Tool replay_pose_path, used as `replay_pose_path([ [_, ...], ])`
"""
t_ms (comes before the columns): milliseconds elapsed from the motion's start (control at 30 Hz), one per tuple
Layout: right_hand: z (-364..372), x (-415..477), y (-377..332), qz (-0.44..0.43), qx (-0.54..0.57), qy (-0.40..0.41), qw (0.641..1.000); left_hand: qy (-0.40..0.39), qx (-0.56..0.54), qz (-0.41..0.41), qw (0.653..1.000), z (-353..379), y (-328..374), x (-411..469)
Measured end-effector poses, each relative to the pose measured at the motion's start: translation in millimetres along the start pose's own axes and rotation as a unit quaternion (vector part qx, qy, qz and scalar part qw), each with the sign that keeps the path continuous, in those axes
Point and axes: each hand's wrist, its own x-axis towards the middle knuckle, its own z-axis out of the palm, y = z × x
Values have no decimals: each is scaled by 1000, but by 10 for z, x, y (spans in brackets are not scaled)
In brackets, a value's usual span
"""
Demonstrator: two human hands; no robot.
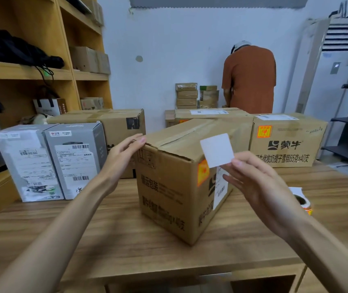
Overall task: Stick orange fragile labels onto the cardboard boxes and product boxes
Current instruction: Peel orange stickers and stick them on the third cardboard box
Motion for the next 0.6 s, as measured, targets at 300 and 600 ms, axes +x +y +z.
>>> replay_pose_path([
  [300,-281,254,-111,54,115,-2,992,-28,94,125,987,47,160,-452],
  [600,-436,588,26,89,166,-24,982,35,150,133,979,282,175,-460],
])
